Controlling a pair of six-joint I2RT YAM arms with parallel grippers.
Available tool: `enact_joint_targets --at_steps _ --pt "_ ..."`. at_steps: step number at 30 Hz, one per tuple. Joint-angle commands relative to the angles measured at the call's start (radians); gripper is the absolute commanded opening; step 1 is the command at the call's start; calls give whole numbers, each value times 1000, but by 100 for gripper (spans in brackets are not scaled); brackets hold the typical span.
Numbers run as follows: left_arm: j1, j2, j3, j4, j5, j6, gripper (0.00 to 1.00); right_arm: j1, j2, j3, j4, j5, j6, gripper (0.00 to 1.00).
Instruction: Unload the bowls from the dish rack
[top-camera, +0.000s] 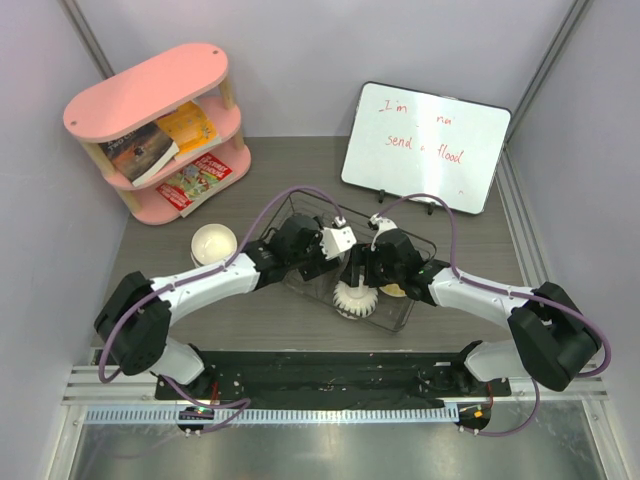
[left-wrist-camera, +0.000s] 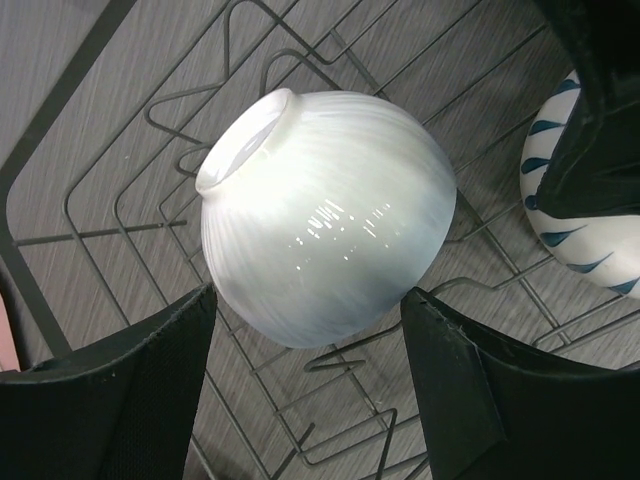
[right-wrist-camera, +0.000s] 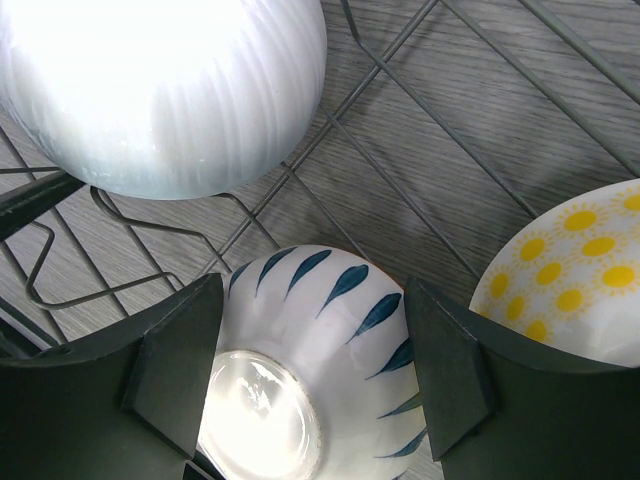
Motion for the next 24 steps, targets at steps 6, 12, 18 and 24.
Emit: enact_joint_targets --at_steps 6,12,18,24 --pt "-3 60 71 239 -32 37 74 16 40 -55 -236 -37 -42 75" --pt "-4 83 83 260 -3 29 70 16 41 -55 -234 -46 -43 75" --pt "-3 98 74 245 26 18 56 16 38 -55 -231 -57 -48 75" --pt "-3 67 43 219 53 -6 40 16 47 -51 -227 -63 -45 72"
